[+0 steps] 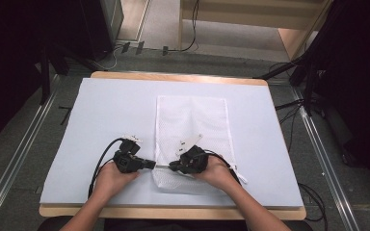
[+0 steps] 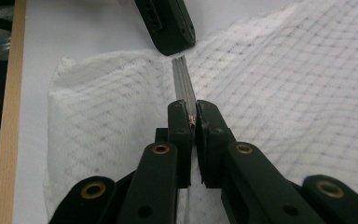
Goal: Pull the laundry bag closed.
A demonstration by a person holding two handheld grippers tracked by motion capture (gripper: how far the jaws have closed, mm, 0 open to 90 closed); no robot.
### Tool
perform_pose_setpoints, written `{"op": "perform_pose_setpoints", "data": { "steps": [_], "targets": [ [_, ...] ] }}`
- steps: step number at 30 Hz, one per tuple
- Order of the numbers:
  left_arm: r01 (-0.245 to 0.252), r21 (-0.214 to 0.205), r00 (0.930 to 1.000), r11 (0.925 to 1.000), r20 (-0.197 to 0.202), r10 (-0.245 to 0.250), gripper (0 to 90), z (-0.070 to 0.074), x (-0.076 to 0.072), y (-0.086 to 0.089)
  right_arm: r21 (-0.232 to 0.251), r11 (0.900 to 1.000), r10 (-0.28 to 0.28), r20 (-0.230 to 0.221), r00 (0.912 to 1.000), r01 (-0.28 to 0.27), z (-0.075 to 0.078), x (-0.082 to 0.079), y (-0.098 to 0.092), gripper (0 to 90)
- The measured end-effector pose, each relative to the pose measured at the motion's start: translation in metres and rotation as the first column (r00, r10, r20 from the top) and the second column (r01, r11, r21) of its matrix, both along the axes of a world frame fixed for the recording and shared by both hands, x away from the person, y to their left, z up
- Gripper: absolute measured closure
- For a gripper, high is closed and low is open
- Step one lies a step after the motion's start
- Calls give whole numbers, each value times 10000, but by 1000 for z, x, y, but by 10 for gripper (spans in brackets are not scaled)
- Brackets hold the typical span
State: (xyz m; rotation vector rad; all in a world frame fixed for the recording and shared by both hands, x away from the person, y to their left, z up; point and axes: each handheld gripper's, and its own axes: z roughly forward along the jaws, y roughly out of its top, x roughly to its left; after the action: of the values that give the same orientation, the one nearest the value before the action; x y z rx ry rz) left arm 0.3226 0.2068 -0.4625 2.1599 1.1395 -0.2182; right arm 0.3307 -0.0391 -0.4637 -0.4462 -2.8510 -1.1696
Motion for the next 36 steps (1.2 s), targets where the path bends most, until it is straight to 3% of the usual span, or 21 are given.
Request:
{"op": "perform_pose_setpoints", "data": {
  "steps": [14,36],
  "targets": [
    [-13,-34,10000,10000,-30,13,900,0,0,0,123,9997,-187,-379,9991,192,1,2,-24,877],
    [27,-36,10000,10000,13,-27,900,0,0,0,41,9998,-192,-285,9994,193,4,1,-46,877]
  ]
}}
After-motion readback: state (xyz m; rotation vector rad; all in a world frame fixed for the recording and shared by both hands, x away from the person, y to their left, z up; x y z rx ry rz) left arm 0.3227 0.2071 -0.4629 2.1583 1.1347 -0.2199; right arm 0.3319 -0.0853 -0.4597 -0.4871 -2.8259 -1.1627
